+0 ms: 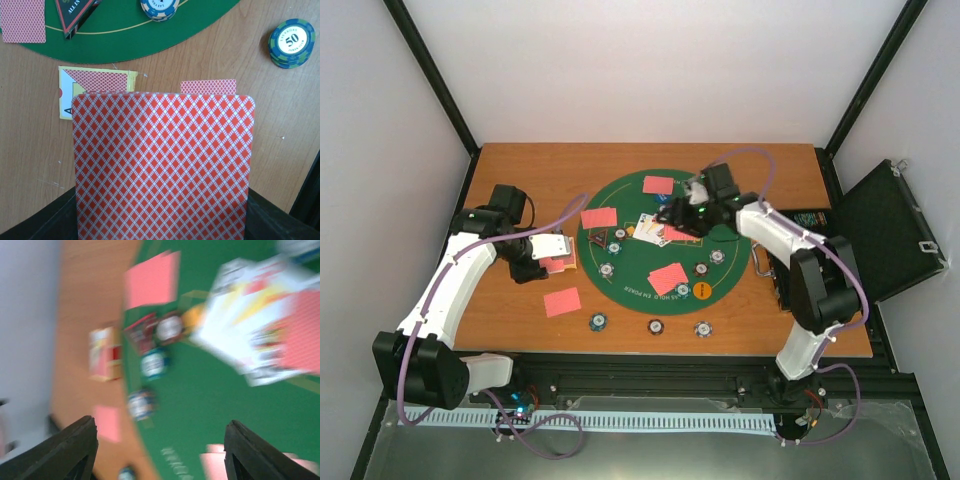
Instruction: Distribute texas hold em gaming equipment
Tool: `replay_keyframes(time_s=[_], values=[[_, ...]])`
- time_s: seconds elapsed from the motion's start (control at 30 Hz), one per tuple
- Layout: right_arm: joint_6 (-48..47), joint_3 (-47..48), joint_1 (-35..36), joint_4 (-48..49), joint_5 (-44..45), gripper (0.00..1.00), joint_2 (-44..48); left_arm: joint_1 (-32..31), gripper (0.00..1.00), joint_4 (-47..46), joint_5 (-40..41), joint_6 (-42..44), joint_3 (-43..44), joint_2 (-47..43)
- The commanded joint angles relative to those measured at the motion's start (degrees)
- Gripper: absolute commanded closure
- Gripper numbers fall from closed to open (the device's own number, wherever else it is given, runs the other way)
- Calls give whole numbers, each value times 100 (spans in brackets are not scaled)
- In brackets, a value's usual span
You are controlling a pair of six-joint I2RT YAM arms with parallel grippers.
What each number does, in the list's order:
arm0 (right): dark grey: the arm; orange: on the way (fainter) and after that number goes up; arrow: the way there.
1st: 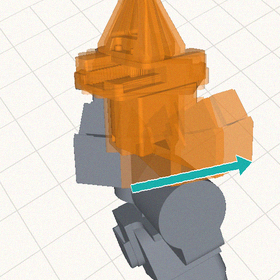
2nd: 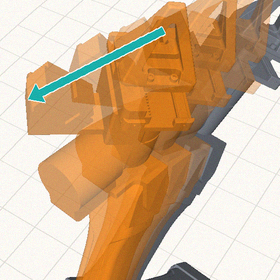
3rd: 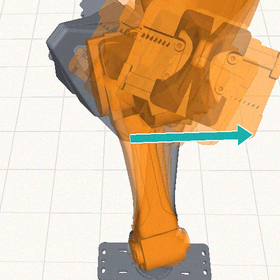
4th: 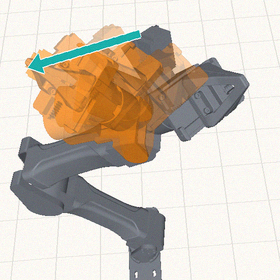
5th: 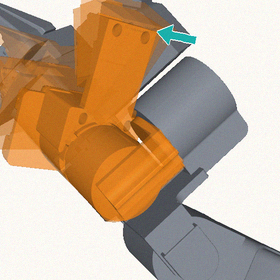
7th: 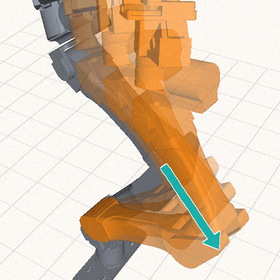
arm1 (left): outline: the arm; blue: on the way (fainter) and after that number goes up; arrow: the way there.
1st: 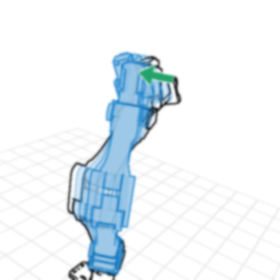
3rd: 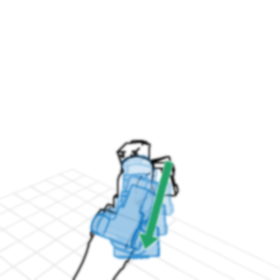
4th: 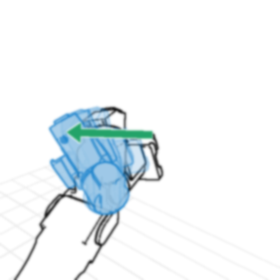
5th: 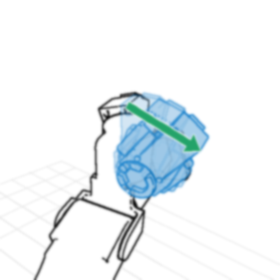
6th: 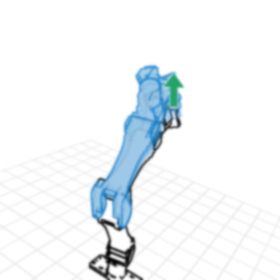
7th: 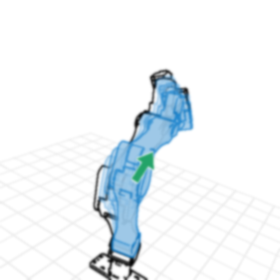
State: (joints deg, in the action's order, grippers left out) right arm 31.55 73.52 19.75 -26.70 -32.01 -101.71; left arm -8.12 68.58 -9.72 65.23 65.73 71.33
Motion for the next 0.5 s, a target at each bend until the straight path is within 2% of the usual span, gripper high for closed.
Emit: replay_keyframes(time_s=[0.0,0.2,0.47], values=[[1284,-520,1120,1722,-974,29,268,20,90,102,-196,20,136,-65],[2553,-847,2217,3590,-1190,25,110,21,90,112,-230,-2,167,-77],[3511,-880,2876,5131,-1281,25,-472,21,90,148,-287,-28,203,-62]])
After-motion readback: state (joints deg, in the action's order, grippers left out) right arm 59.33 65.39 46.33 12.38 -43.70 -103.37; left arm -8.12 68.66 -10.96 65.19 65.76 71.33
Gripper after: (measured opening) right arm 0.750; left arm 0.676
